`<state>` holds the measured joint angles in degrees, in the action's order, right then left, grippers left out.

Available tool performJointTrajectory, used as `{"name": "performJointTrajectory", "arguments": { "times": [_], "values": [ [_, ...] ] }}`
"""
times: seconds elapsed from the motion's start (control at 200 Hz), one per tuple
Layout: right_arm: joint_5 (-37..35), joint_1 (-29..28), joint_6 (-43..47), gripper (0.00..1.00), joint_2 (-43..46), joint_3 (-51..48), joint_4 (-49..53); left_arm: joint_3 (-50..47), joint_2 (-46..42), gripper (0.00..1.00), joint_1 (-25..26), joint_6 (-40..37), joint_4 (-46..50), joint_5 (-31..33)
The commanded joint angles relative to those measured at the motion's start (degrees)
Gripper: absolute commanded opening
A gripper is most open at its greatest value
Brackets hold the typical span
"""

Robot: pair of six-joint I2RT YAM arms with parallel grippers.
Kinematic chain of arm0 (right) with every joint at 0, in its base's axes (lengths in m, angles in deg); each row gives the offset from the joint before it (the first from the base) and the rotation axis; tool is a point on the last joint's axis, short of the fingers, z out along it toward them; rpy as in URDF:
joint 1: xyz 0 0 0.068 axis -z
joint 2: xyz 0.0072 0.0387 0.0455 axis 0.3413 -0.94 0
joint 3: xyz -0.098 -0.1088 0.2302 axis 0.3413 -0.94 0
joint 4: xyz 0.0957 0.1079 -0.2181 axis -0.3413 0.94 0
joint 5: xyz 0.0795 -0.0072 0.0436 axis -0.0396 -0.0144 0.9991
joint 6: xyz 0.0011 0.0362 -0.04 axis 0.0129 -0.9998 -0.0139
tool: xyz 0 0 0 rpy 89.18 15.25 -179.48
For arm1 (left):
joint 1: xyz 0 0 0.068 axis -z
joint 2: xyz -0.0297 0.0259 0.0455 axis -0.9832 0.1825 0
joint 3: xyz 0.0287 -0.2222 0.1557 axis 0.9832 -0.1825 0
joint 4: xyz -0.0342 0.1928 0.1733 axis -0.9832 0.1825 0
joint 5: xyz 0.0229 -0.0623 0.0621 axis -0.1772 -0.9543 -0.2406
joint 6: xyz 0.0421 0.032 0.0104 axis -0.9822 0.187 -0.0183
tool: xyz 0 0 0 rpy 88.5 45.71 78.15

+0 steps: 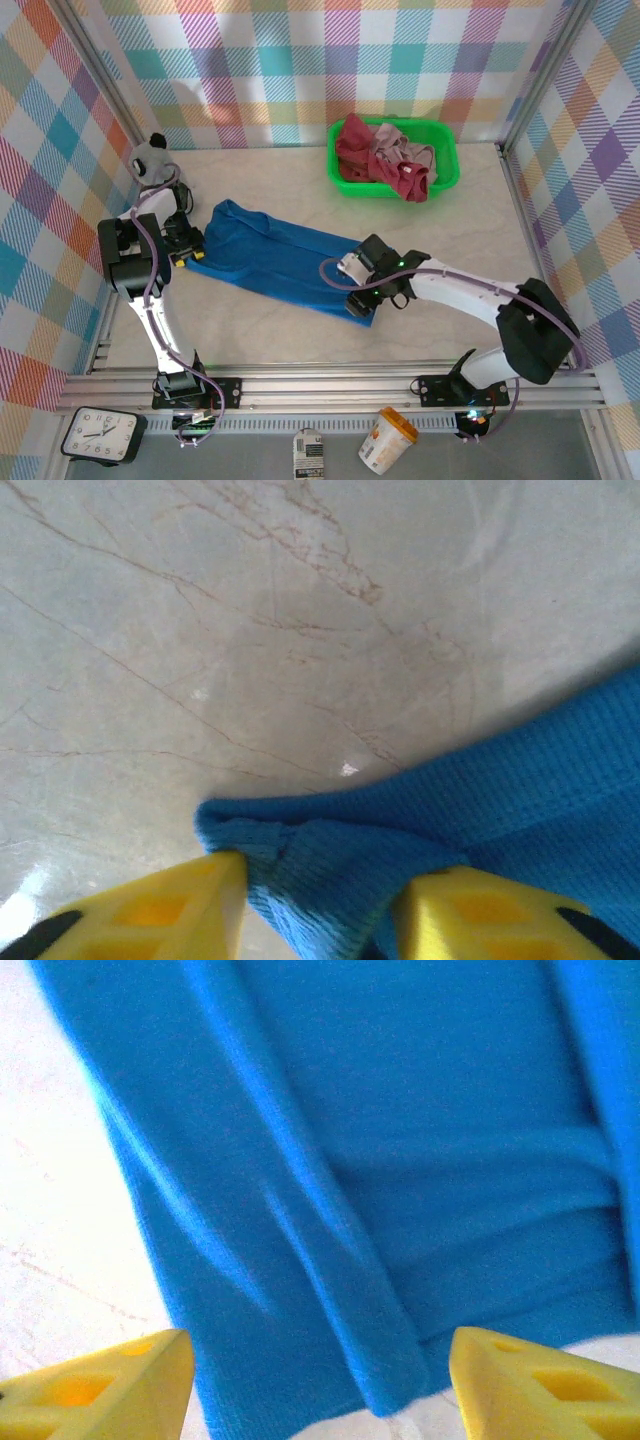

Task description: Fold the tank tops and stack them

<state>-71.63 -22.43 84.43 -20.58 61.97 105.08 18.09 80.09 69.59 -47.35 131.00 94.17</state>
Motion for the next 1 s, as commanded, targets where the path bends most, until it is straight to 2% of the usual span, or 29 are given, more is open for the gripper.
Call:
{"name": "performJointTrajectory", "arguments": {
  "times": [0.0,0.095,0.185,0.28,0.4,0.5,0.71,0.855,0.995],
  "values": [
    [1.2,5.7,-9.4,0.73,2.0,0.4,-0.3,1.5,-5.3,0.49,1.3,-0.4,1.6,-0.9],
    [4.5,11.0,-13.9,0.74,2.0,0.4,-1.7,1.6,-9.1,0.51,2.5,0.5,2.1,-2.1],
    [2.9,14.8,-17.5,0.74,0.1,1.2,-2.8,1.1,-12.1,0.53,4.3,1.3,3.2,-3.5],
    [0.9,17.0,-20.2,0.75,-2.2,2.2,-4.6,-0.1,-15.8,0.54,7.1,1.9,4.3,-4.1],
    [0.3,18.6,-21.2,0.74,-6.5,4.0,-7.3,-4.7,-21.2,0.56,13.2,5.3,3.3,-6.3],
    [-0.7,19.0,-20.6,0.73,-11.1,7.3,-7.0,-9.7,-25.1,0.56,21.0,9.4,0.3,-9.0],
    [-1.1,19.8,-20.1,0.68,-18.0,12.0,-7.6,-18.6,-29.2,0.56,38.0,18.0,-13.5,-11.1],
    [-1.2,19.8,-19.5,0.64,-22.3,14.4,-5.3,-18.0,-26.9,0.57,50.0,19.3,-19.8,-9.2],
    [0.3,19.8,-19.4,0.57,-24.8,15.5,-3.4,-16.7,-21.4,0.58,58.4,17.9,-28.2,-12.3]
  ]
}}
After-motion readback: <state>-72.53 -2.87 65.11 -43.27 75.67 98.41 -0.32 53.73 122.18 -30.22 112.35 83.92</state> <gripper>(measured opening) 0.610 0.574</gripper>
